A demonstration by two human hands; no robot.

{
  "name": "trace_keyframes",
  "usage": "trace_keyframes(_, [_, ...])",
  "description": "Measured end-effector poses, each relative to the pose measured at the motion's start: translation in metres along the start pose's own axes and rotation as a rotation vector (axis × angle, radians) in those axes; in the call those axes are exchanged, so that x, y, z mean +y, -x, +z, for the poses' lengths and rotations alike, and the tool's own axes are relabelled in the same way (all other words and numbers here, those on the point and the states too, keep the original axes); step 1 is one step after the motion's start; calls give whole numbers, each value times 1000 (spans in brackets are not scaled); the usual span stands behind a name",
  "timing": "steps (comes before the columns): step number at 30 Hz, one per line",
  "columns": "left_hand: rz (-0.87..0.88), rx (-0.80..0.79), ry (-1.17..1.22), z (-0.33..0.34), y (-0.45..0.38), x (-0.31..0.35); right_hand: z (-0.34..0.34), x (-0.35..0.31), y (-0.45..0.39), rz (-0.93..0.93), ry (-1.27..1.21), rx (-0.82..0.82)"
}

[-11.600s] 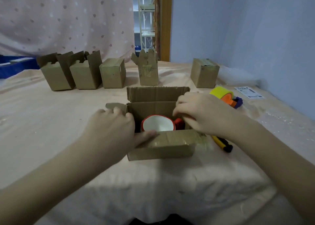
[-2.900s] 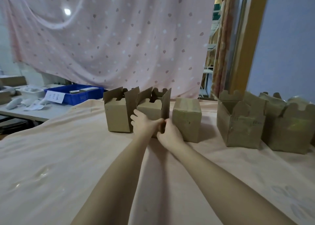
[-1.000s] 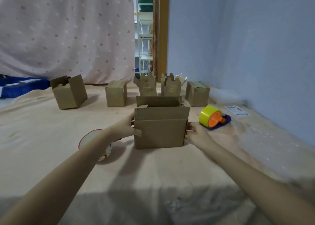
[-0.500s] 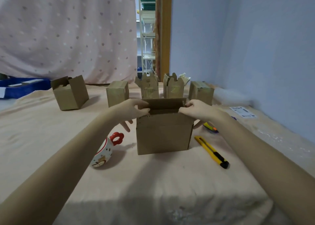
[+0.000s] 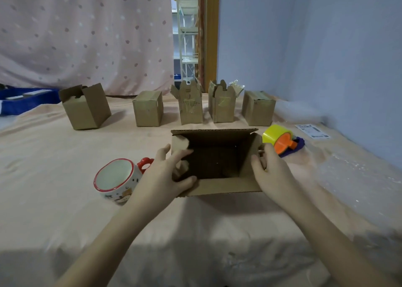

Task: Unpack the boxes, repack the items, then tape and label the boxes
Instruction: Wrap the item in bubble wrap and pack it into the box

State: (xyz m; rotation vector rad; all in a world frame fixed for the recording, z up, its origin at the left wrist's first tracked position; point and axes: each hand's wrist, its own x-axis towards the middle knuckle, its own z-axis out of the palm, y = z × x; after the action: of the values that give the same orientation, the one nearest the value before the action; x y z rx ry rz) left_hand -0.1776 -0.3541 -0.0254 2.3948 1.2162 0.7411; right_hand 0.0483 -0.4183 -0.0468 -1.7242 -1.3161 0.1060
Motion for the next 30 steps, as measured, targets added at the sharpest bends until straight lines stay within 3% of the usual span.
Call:
trace_keyframes(4, [-41,205,89,5,1,-5,2,7,0,-20,-66,25])
trace_keyframes(9, [-129,275,50,2,-5,-7,1,6,-4,-8,-118,67])
trace_keyframes(12, [-129,250,-274,-4,-18,-5,-3,0,-11,-52,-62,143])
trace_keyframes(15, [-24,142,-717,-9,-41,-2,-2,-2,-29,-197,292,220])
trace_keyframes(18, [37,20,-852,-13,-62,0,5,1,-52,-422,555,227])
trace_keyframes(20, [-10,-67,-832,-16,-77,-5,8,8,-68,-466,562,127])
trace_keyframes(25, [-160,-258,-597,-14,-113,-29,8,30,-91,-160,293,-251])
trace_keyframes(30, [-175,-153,-369,-11,-122,-32,18,37,-96,-122,185,-213])
